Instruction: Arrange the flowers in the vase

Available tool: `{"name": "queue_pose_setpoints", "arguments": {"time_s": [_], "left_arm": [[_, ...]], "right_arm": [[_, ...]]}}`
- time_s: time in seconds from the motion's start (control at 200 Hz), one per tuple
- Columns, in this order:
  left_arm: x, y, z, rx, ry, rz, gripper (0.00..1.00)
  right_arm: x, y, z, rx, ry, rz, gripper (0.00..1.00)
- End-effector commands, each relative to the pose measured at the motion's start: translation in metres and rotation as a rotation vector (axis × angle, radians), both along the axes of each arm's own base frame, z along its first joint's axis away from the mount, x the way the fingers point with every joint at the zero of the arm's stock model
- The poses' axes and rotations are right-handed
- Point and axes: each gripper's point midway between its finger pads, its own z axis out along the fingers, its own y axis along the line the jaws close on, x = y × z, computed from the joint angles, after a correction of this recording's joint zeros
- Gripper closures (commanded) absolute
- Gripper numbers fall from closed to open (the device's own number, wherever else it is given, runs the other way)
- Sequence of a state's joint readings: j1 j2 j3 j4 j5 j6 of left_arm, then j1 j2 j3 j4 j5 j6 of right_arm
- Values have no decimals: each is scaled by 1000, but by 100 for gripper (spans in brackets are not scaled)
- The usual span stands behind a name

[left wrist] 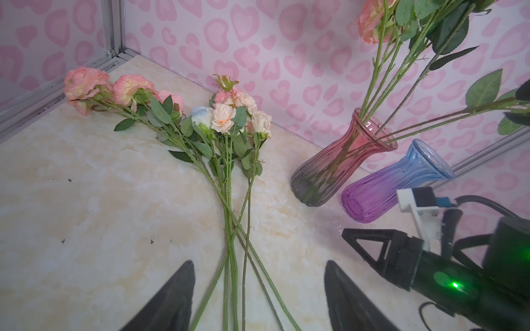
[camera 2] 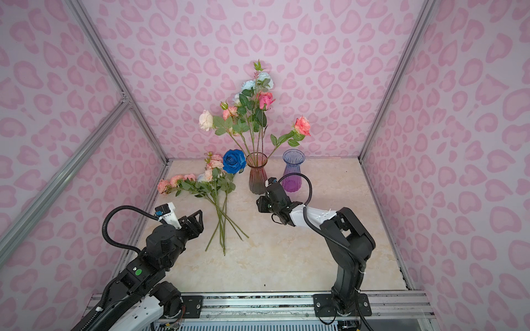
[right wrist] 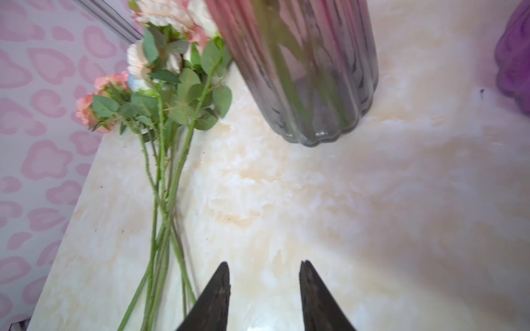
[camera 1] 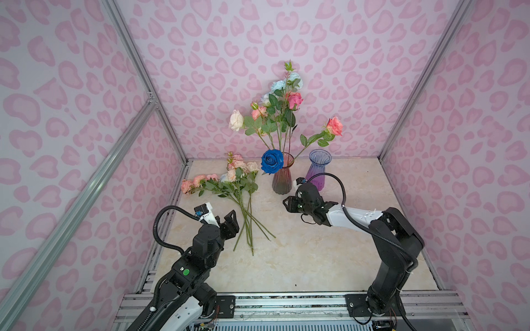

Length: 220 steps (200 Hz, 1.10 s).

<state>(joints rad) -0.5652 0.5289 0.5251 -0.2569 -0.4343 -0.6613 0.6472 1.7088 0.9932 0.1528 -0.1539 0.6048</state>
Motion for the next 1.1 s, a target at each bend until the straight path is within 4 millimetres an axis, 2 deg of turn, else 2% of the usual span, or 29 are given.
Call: {"name": "queue_pose_setpoints", "arguments": {"time_s": [0.0, 0.025, 0.145, 0.26, 0.33, 0.41, 0.465, 0.54, 0.67, 0.765, 0.915, 0.97, 0.985, 1.095], "left_arm": [[1, 1, 10, -22, -31, 8, 28], [1, 1, 9, -21, -30, 9, 28], [3, -1, 9, -25, -32, 4, 28], [7, -5, 6, -35, -29, 1, 28], [10, -8, 2, -42, -19, -3, 28], [12, -14, -3, -50, 0, -20, 28], [13, -17, -5, -51, 10, -31, 28], [13, -18, -5, -48, 18, -38, 28], [9, -16, -3, -44, 14, -44, 28], [7, -15, -2, -47, 9, -45, 28], [5, -15, -1, -46, 13, -51, 28], [5, -16, -1, -48, 12, -56, 28], [5, -16, -1, -47, 13, -57, 28], [5, -18, -2, -43, 20, -67, 28]], "right_arm": [[-19, -26, 18, -40, -38, -50, 58], [-23, -32, 21, -51, -40, -57, 58], [-46, -74, 67, -133, -115, -121, 58], [-51, -122, 113, -202, -206, -247, 57], [-46, -153, 138, -202, -229, -332, 53], [-34, -184, 151, -196, -219, -415, 50], [-22, -196, 156, -171, -198, -439, 47], [-4, -202, 160, -148, -164, -439, 45], [29, -201, 167, -78, -145, -413, 41], [57, -208, 163, -24, -100, -438, 40], [96, -201, 155, 44, -44, -401, 40], [105, -197, 144, 64, -9, -384, 40], [109, -194, 157, 81, -35, -372, 40], [123, -190, 155, 104, -38, -373, 40]]}}
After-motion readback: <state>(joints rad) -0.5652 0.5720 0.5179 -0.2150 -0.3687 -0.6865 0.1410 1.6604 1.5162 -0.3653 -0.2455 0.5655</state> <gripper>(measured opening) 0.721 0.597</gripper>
